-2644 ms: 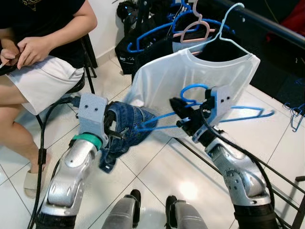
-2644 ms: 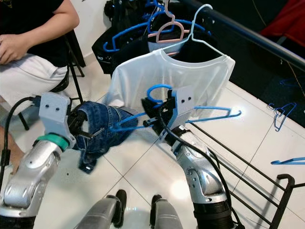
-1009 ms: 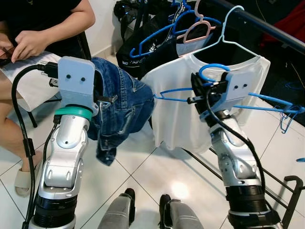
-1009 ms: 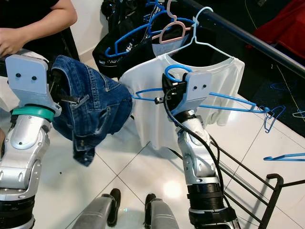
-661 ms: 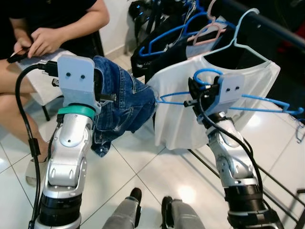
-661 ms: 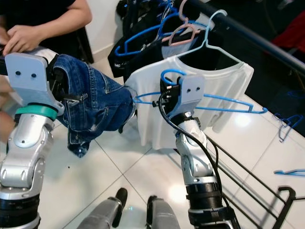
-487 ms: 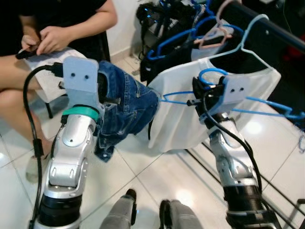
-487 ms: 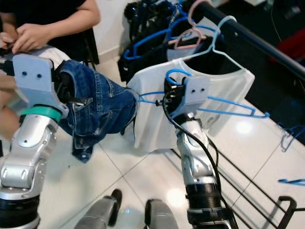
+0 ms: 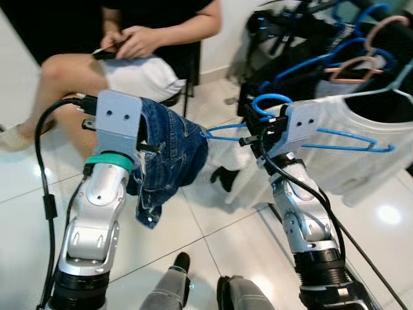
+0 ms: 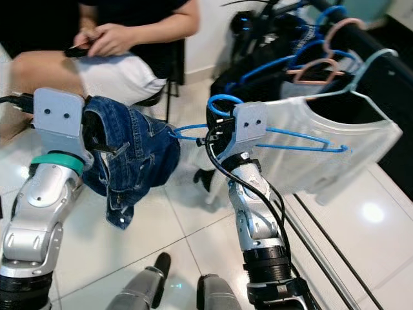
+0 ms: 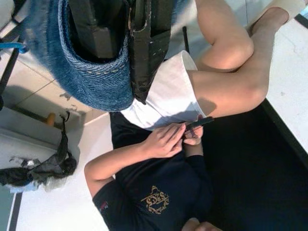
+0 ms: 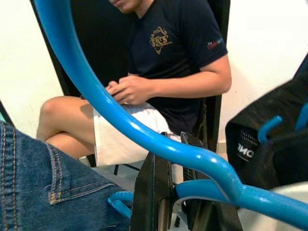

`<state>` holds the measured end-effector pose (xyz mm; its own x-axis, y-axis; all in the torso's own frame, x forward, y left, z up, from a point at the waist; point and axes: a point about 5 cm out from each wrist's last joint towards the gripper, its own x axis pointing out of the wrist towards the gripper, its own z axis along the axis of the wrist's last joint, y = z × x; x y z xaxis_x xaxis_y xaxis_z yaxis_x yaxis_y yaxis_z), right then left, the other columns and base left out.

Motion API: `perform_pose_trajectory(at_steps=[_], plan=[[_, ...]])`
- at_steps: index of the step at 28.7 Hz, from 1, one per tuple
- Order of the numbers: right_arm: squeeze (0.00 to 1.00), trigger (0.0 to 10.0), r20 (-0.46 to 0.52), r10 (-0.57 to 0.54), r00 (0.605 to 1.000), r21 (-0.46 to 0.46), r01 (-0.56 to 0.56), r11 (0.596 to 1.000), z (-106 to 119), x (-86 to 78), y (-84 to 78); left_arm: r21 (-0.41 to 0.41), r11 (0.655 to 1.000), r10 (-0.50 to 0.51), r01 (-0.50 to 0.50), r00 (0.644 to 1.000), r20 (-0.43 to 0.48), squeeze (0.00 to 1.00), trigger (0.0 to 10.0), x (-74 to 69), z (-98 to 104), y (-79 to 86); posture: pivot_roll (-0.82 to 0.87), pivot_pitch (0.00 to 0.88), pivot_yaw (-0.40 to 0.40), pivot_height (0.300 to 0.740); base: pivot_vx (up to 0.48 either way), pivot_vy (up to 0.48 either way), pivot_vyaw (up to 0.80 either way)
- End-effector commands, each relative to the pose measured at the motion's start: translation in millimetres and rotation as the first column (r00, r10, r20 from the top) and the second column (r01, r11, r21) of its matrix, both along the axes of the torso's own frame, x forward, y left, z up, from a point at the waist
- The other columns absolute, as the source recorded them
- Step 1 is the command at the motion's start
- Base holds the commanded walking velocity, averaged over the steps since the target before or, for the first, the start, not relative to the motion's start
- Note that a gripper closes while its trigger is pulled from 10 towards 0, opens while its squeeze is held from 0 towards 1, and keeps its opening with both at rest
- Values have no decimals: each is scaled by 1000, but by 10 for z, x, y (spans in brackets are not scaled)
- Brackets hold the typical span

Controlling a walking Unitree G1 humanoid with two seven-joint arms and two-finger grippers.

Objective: Hang hanger

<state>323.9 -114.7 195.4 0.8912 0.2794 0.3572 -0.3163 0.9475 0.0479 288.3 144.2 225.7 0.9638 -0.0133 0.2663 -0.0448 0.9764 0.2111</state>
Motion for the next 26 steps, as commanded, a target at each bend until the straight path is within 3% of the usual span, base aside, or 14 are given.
perform_pose_trajectory(at_steps=[1, 3, 9, 26], plan=[[0, 10000, 5, -2, 1000, 0, 2, 1000, -5, 5, -10, -27, 1000, 1, 0, 999, 49, 0, 10000, -26, 97, 4, 84, 87, 7, 740, 0, 0, 706], [0, 10000, 23, 20, 1000, 7, -20, 1000, 39, 22, 26, -57, 997, 54, -50, 996, 67, 0, 10000, -26, 162, 84, 101, 79, 2, 740, 0, 0, 706], [0, 10000, 36, 43, 998, 17, -44, 999, 73, 55, 85, -30, 995, 93, -91, 991, 93, 0, 10000, -15, 205, 127, 116, 75, -2, 740, 0, 0, 706], [0, 10000, 40, 72, 997, 28, -73, 997, 77, 80, 150, 27, 994, 103, -106, 988, 112, 0, 10000, -19, 194, 66, 117, 72, -1, 740, 0, 0, 706]])
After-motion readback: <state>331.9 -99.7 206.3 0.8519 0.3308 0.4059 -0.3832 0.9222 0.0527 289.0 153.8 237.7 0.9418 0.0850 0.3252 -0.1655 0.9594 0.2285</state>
